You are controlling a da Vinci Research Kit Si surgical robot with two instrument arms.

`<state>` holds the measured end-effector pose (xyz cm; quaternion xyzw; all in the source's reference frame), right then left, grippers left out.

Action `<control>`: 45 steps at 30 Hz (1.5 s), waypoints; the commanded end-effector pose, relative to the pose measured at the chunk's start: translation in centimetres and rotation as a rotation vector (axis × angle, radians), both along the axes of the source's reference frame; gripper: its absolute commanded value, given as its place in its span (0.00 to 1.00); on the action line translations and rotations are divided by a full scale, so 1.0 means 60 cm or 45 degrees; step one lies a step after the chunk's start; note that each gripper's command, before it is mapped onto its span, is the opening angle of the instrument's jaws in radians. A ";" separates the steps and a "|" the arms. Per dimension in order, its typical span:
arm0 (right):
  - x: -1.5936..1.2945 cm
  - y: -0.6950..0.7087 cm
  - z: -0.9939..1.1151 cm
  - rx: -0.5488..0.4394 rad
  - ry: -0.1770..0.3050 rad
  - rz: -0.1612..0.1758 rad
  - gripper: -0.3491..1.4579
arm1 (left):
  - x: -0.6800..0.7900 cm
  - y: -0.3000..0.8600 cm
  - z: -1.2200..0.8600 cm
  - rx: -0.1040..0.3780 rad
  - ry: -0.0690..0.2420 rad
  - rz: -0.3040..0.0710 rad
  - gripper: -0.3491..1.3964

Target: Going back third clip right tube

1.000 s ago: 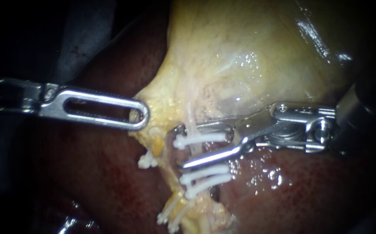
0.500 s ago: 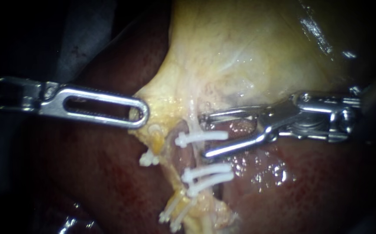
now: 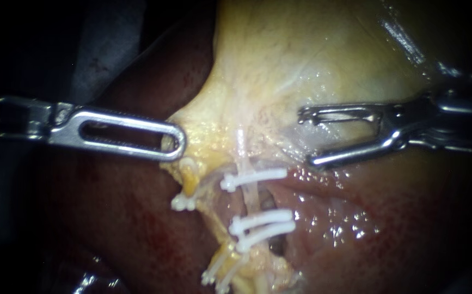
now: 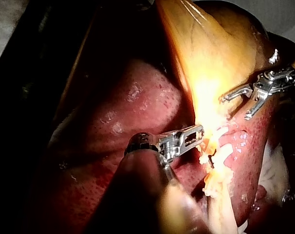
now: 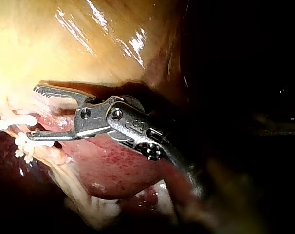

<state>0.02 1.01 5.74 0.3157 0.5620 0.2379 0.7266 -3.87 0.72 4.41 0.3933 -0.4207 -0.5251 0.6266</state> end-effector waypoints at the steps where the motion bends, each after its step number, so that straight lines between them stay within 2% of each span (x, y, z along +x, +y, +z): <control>1: -0.0003 0.0003 -0.0006 -0.009 0.001 -0.001 0.52 | 0.0000 0.0000 0.0001 -0.001 0.001 -0.001 0.00; 7: -0.0015 0.0006 -0.0037 -0.019 0.007 -0.008 0.52 | 0.0000 0.0001 0.0003 -0.001 0.001 -0.001 0.00; 12: -0.0017 -0.0011 -0.0057 -0.018 0.008 -0.010 0.52 | -0.0001 0.0002 0.0007 -0.002 0.002 -0.001 0.00; 21: -0.0019 -0.0019 -0.0067 -0.018 0.008 -0.011 0.52 | -0.0008 0.0002 0.0020 -0.007 0.006 -0.005 0.00; 25: -0.0020 -0.0019 -0.0067 -0.018 0.008 -0.011 0.52 | -0.0028 -0.0007 0.0038 -0.015 0.014 -0.011 0.00; 34: -0.0020 -0.0019 -0.0066 -0.018 0.008 -0.011 0.52 | -0.0094 -0.0043 0.0085 -0.022 -0.002 0.031 0.00; 38: -0.0020 -0.0020 -0.0066 -0.018 0.008 -0.011 0.52 | -0.0106 -0.0046 0.0088 -0.021 -0.004 0.035 0.00; 45: -0.0020 -0.0020 -0.0065 -0.019 0.008 -0.011 0.52 | -0.0111 -0.0045 0.0089 -0.021 -0.003 0.033 0.00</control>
